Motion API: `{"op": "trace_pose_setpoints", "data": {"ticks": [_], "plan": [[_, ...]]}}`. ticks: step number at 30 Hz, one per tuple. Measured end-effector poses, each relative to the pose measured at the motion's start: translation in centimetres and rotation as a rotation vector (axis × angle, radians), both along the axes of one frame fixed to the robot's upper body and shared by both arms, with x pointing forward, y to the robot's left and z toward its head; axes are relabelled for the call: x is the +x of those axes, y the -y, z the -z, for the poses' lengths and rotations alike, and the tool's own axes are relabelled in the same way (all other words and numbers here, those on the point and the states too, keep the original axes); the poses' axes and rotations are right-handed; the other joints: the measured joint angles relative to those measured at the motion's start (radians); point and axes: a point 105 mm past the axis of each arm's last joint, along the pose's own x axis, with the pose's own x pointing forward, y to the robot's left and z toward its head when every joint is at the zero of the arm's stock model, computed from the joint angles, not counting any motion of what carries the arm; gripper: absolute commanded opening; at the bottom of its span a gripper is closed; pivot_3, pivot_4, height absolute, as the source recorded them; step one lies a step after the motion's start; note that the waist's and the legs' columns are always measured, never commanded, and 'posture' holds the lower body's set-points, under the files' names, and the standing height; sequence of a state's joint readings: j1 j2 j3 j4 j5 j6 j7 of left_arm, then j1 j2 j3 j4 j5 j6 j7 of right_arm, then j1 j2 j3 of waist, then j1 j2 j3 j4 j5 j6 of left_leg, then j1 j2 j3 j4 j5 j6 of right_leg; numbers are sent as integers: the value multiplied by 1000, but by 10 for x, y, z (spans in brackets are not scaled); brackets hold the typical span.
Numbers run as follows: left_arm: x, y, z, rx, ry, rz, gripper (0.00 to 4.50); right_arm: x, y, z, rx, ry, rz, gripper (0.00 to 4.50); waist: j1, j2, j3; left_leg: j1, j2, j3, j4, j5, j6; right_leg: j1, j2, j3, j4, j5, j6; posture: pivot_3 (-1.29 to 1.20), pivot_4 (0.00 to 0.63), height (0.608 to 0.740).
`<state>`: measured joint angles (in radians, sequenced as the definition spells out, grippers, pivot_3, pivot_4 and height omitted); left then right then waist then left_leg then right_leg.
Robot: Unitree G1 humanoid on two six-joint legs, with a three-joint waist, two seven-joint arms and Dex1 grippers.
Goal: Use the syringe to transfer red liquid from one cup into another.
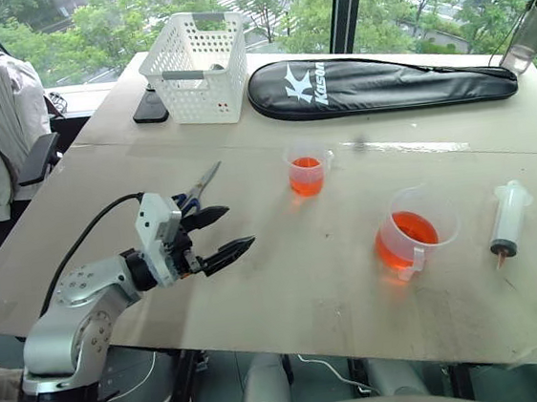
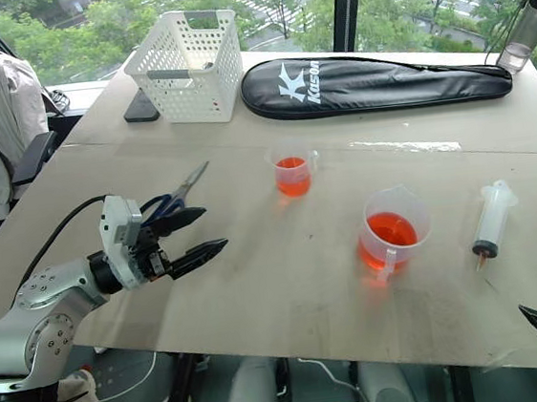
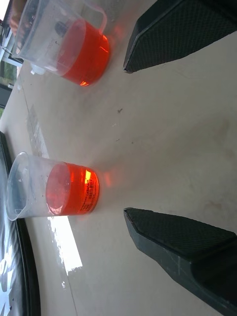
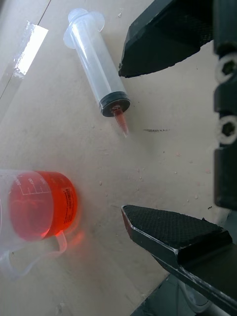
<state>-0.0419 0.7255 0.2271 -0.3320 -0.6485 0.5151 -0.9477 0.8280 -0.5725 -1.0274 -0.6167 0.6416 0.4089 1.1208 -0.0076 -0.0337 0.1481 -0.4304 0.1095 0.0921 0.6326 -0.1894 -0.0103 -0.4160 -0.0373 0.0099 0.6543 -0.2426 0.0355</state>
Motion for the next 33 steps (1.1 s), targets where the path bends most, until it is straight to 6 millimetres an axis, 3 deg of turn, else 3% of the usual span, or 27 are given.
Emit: {"op": "trace_pose_setpoints", "data": {"ticks": [2,6,10,15,17,18,25,33], "plan": [[0,0,0,-1,0,0,4447,2,1,-1,1,7,12,4500,0,0,0,0,0,0,0,0,0,0,0,0,0,0,0,0,150,724],[6,11,-10,-38,27,32,4447,32,2,-15,-18,103,134,4500,-3,2,-1,0,-1,0,0,0,0,0,-1,1,0,0,0,0,150,724],[7,21,-16,-59,38,75,4447,51,-9,-30,31,147,162,4500,-1,2,-1,-2,-2,3,0,0,0,0,2,0,0,1,-2,0,150,724],[3,37,-31,-69,81,188,4447,77,-7,-39,-16,58,235,4500,-1,1,-1,-1,-2,4,0,3,5,1,2,2,0,2,-3,0,150,724],[-2,45,-34,-59,95,248,4447,86,-4,-36,5,14,288,4500,-1,0,-2,-1,-2,2,1,3,5,2,3,1,0,2,-3,0,150,724],[-7,54,-38,-45,106,329,4447,112,8,-35,52,-55,408,4500,-8,-1,0,0,-3,3,2,3,6,2,3,4,0,2,-3,0,150,724],[-18,72,-56,-37,166,470,4447,163,32,-28,149,-319,625,4500,-4,0,0,-3,-5,1,1,3,6,0,4,5,1,1,-2,0,150,724],[-25,78,-61,-44,174,515,4447,182,30,-1,155,-561,673,4500,-5,0,0,-3,-6,2,0,0,10,0,4,7,1,0,3,0,150,724]]}}
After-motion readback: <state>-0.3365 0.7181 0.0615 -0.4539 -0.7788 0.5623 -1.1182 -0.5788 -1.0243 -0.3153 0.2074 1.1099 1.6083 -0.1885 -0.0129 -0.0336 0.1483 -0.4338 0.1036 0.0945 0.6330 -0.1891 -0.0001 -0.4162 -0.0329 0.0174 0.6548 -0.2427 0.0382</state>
